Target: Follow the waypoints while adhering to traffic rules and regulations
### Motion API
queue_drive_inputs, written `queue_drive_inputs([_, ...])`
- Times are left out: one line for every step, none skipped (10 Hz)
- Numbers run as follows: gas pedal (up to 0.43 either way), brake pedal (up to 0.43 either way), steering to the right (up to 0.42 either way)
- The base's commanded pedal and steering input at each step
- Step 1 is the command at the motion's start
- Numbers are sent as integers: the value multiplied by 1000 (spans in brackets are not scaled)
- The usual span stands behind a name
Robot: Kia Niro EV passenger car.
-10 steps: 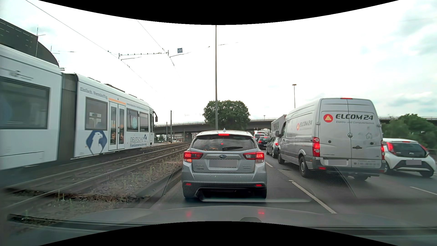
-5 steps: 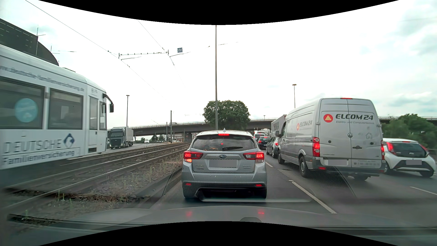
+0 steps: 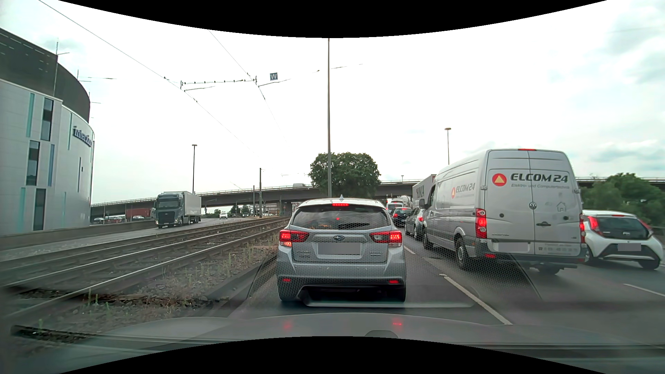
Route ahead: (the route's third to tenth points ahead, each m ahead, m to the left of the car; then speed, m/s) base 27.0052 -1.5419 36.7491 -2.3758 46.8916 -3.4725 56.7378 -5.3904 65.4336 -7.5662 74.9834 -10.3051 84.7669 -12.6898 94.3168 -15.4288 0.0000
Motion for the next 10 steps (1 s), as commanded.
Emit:
queue_drive_inputs([0,232,-8])
queue_drive_inputs([0,232,-8])
queue_drive_inputs([0,232,-8])
queue_drive_inputs([0,232,-8])
queue_drive_inputs([0,232,-8])
queue_drive_inputs([0,232,-8])
queue_drive_inputs([0,232,-8])
queue_drive_inputs([0,232,-8])
queue_drive_inputs([0,232,-8])
queue_drive_inputs([0,232,-8])
